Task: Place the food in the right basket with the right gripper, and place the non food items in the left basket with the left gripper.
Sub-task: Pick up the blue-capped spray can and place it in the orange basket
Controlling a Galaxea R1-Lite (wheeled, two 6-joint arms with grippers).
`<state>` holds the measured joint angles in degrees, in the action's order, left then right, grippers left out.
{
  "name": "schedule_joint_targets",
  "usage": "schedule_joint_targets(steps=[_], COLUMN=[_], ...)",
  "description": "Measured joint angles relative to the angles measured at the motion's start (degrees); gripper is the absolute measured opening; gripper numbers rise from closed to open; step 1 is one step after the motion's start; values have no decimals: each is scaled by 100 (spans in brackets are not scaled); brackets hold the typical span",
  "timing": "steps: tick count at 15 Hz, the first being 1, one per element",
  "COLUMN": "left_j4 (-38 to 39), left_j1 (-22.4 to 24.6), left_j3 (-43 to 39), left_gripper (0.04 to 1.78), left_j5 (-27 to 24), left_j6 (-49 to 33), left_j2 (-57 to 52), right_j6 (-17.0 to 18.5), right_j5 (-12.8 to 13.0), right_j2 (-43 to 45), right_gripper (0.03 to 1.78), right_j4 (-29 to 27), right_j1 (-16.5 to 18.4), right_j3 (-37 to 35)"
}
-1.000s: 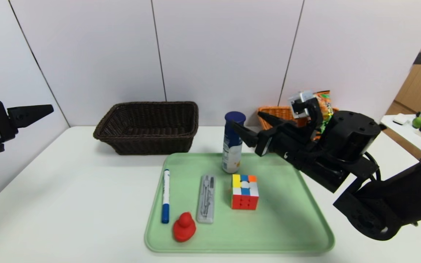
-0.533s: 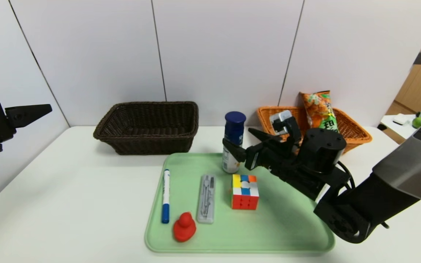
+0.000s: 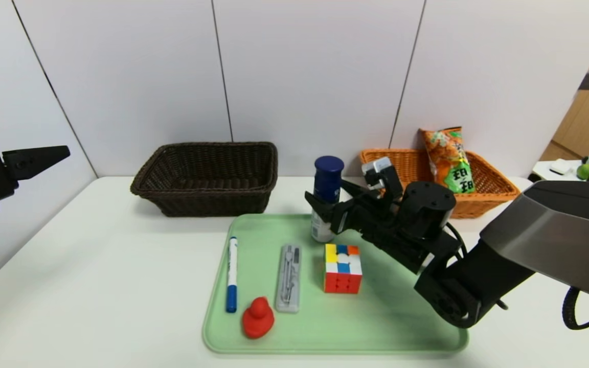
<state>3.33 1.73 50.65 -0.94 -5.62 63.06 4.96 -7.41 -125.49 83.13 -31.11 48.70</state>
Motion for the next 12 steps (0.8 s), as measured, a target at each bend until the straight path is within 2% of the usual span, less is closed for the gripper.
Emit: schedule_joint_targets(steps=[3,5,9,12], left_j4=[2,2,5,6], left_j1=[-2,-5,-5,-9], left_j3=[4,6,0,0], left_gripper=[169,169,169,169], left_j5=[-2,-2,0,-2], left_j6=[4,13,6,4], left_j2=[-28,-37,-44,-44], right_j6=[-26,-26,-20,-15], right_j5=[-5,-5,0,96], right_j2=[-113,-138,-133,20], right_gripper=[95,81,80,80], right_j4=[26,35,44,37], right_j1=[-33,-56,-67,-66], right_j3=[52,61,59,79])
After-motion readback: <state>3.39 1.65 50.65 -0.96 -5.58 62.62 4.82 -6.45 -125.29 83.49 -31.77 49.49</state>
